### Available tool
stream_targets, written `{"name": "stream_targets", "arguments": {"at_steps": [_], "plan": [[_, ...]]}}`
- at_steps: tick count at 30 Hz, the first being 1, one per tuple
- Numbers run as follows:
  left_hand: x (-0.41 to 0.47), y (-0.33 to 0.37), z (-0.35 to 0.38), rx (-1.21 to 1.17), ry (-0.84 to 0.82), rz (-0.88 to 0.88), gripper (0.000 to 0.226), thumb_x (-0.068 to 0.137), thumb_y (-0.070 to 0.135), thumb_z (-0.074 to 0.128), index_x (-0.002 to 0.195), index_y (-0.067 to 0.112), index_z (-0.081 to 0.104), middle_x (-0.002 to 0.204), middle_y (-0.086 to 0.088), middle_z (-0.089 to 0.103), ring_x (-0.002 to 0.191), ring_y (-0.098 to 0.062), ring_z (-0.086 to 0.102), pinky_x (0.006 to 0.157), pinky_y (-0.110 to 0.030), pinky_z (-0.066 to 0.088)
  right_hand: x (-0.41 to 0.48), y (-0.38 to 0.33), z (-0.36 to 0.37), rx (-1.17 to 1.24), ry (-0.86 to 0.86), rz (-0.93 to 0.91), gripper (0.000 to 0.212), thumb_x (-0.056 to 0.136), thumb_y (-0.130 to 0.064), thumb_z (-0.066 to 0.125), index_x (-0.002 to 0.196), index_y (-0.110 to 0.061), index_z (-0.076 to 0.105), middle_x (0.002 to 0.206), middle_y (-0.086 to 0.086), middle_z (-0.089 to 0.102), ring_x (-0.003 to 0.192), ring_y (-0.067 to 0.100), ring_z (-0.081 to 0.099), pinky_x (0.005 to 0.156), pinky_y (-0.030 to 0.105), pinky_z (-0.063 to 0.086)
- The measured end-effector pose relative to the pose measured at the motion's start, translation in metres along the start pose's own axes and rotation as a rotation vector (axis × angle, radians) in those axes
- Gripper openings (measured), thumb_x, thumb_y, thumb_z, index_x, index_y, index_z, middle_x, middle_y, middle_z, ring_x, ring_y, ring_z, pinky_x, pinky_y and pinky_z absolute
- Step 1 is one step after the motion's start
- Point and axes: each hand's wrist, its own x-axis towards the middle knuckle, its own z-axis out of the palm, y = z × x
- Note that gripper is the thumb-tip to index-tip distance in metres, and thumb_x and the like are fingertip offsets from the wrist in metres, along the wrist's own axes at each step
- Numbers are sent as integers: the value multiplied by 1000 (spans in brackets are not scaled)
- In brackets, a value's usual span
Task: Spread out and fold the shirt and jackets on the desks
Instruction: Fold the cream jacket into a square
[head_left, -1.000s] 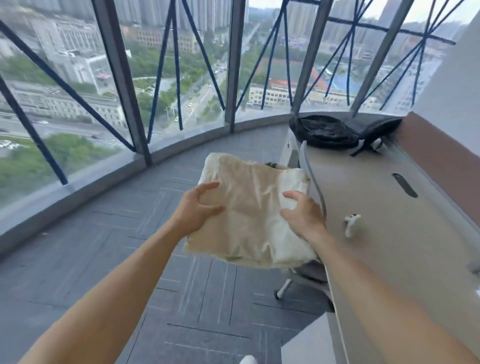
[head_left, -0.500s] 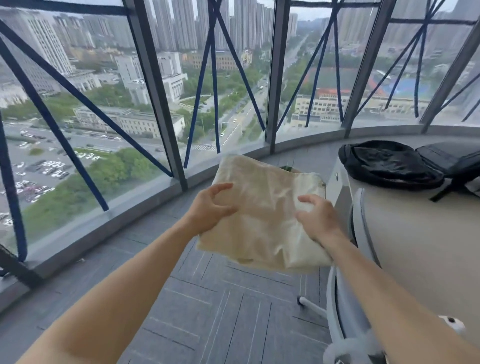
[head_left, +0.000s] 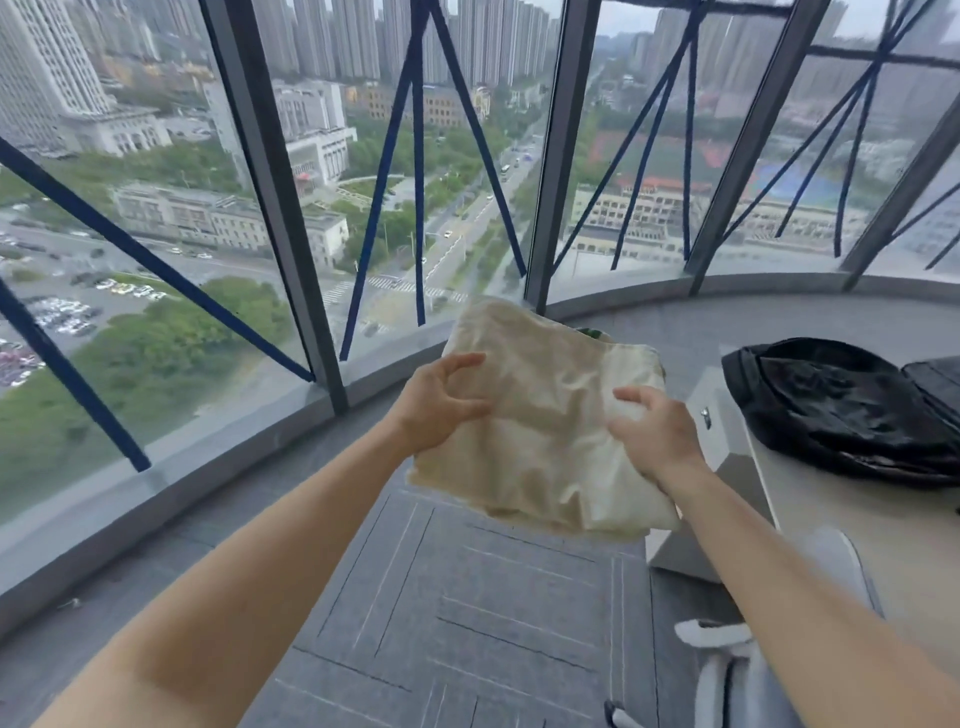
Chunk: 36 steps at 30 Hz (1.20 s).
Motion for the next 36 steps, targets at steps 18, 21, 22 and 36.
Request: {"name": "stream_targets", "arguments": {"at_steps": [18, 21, 22, 36], "plan": [[399, -5, 57, 115, -174, 103, 63, 49, 53, 89, 101, 70, 56, 129, 9, 61, 116, -12, 60, 102, -33, 49, 342, 29, 15, 53, 210, 137, 34, 83, -13, 68, 116, -24, 68, 117, 1, 66, 106, 23, 59, 81, 27, 39], [462, 3, 70, 141, -195, 119, 67, 65, 33, 92, 116, 56, 56, 131, 9, 59, 118, -13, 58, 106, -40, 48, 403, 35, 11, 68, 209, 145, 34, 83, -15, 69, 116, -24, 68, 114, 0, 68, 106, 23, 60, 83, 28, 42], [481, 4, 76, 144, -202, 118, 67, 68, 28, 91, 122, 50, 57, 131, 10, 58, 118, -13, 58, 106, -40, 48, 423, 37, 8, 70, 217, 150, 34, 83, -15, 69, 116, -24, 68, 114, 0, 68, 105, 23, 60, 85, 29, 44], [741, 9, 266, 121, -613, 216, 100, 75, 24, 86, 155, 29, 26, 137, 12, 42, 121, -9, 44, 104, -28, 36, 597, 132, -67, -5, 499, 489, 88, 80, -18, 76, 152, -18, 25, 129, 8, 56, 119, 33, 55, 87, 34, 44]]}}
